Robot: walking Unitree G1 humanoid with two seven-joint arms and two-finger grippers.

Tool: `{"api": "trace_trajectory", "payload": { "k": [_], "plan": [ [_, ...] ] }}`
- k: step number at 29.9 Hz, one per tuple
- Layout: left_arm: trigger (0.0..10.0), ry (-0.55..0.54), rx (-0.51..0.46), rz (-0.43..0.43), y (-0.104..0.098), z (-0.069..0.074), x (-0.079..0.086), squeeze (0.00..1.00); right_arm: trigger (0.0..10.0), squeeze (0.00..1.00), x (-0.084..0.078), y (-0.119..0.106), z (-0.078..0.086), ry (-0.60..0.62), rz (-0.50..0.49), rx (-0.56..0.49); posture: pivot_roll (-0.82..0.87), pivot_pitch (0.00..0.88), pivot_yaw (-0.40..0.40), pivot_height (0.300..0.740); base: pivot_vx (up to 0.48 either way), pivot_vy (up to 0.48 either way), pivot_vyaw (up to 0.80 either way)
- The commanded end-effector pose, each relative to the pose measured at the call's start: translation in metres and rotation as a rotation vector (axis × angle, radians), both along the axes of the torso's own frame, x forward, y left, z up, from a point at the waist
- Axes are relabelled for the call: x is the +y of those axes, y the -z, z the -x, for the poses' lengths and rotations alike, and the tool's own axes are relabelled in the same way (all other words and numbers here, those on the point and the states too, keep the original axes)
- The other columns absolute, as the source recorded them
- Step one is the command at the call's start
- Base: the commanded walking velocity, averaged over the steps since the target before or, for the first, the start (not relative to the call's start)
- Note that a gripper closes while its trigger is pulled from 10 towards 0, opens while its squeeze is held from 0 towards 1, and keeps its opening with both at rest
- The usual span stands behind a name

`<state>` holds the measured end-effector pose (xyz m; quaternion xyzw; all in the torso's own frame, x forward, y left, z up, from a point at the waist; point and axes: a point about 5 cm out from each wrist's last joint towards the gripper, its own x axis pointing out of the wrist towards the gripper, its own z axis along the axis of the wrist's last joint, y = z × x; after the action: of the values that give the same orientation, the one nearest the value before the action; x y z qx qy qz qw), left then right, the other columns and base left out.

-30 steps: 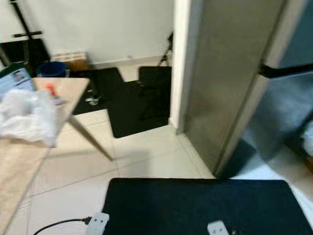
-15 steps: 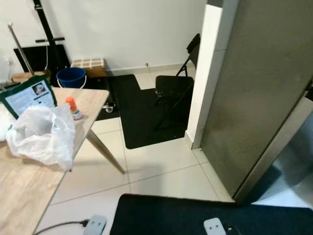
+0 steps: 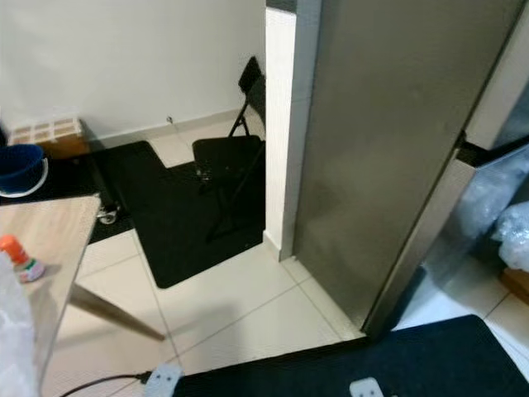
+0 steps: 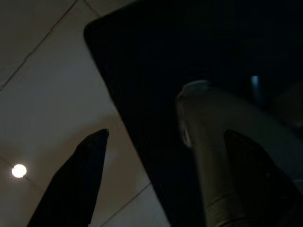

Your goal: Restocking fridge

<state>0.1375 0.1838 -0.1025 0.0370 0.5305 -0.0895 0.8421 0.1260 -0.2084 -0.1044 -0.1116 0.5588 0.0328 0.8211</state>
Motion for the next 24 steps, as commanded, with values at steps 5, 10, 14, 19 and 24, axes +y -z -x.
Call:
{"api": "trace_trajectory", "payload": {
  "k": [5,10,14,19,24],
  "plan": [
    [10.0,0.018,0.010,0.002,0.0007,0.0010,-0.0025,0.00,10.0,0.00,0.0022,-0.0003,-0.0016,-0.003,-0.011,-0.008,0.02,0.000,0.018,0.740,0.301,0.000,0.00],
    [10.0,0.021,0.008,-0.001,0.0006,0.0007,-0.0023,0.00,10.0,0.00,0.0014,-0.0007,-0.0024,-0.008,-0.010,-0.012,0.02,0.000,0.018,0.740,0.299,0.000,0.00],
    [10.0,0.004,0.004,-0.004,0.0004,0.0005,-0.0013,0.00,10.0,0.00,0.0019,-0.0007,-0.0025,-0.011,-0.012,-0.014,0.03,0.000,0.018,0.740,0.139,0.000,0.00],
    [10.0,-0.001,-0.002,0.017,0.0001,0.0000,-0.0022,0.00,10.0,0.00,0.0027,-0.0006,-0.0023,-0.016,-0.020,-0.016,0.03,0.000,0.019,0.740,0.000,0.000,0.00],
    [10.0,0.010,0.016,0.026,0.0008,0.0019,-0.0027,0.00,10.0,0.00,0.0044,-0.0006,-0.0027,-0.028,-0.034,-0.021,0.03,0.000,0.018,0.740,0.000,-0.342,0.00]
  ]
}}
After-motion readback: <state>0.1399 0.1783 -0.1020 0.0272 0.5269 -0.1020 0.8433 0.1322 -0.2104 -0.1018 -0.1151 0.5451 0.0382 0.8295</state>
